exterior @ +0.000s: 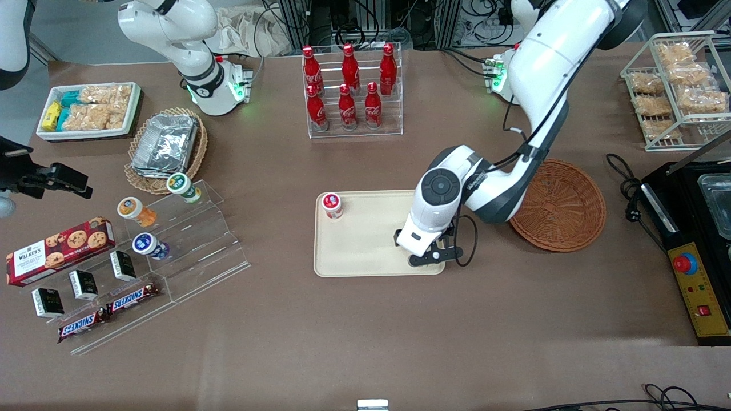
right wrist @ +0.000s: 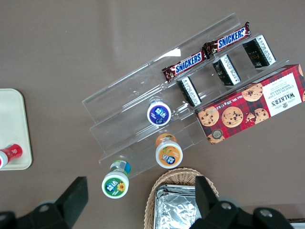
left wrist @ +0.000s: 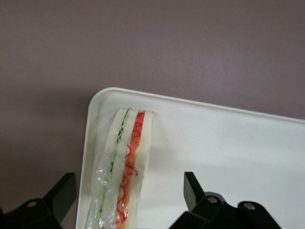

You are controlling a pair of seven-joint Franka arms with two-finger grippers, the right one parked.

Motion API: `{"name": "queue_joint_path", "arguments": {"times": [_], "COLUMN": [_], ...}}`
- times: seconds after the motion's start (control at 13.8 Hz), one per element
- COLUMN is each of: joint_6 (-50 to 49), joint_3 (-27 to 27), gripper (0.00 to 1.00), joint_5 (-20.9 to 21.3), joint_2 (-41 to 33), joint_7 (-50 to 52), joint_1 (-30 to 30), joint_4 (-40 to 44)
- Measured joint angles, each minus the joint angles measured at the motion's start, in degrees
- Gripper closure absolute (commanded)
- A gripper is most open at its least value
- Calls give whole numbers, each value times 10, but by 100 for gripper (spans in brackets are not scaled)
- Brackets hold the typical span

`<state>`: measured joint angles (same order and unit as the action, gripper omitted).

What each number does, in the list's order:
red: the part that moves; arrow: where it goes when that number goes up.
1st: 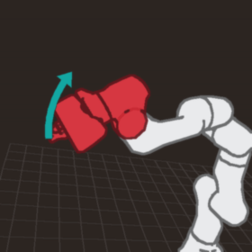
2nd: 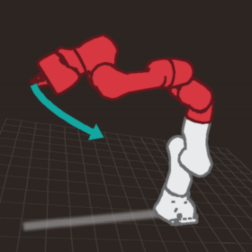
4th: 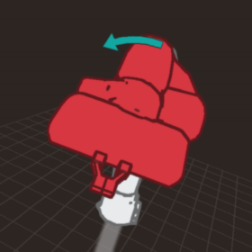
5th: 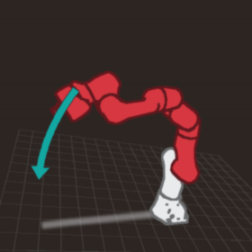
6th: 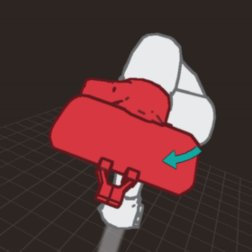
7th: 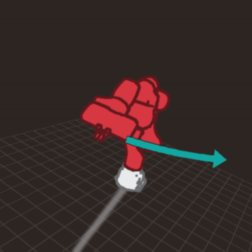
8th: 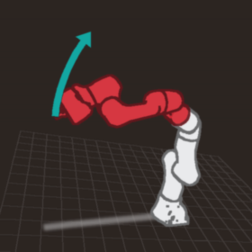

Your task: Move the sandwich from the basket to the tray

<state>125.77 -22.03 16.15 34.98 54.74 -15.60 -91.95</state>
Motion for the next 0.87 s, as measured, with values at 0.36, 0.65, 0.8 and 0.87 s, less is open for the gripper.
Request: {"name": "queue_joint_path", "arguments": {"times": [0.36, 0.65, 0.8, 0.87], "joint_6": [-119, -221, -271, -282], "joint_3": [1, 49, 93, 114], "gripper": [0, 0, 0, 0], "joint_5": [-25, -101, -127, -133], "joint_2": [-116, -230, -278, -304], "joint_7": [19, -31, -117, -157], "joint_1": [48, 67, 67, 68], "joint_4": [10, 8, -1, -14]}}
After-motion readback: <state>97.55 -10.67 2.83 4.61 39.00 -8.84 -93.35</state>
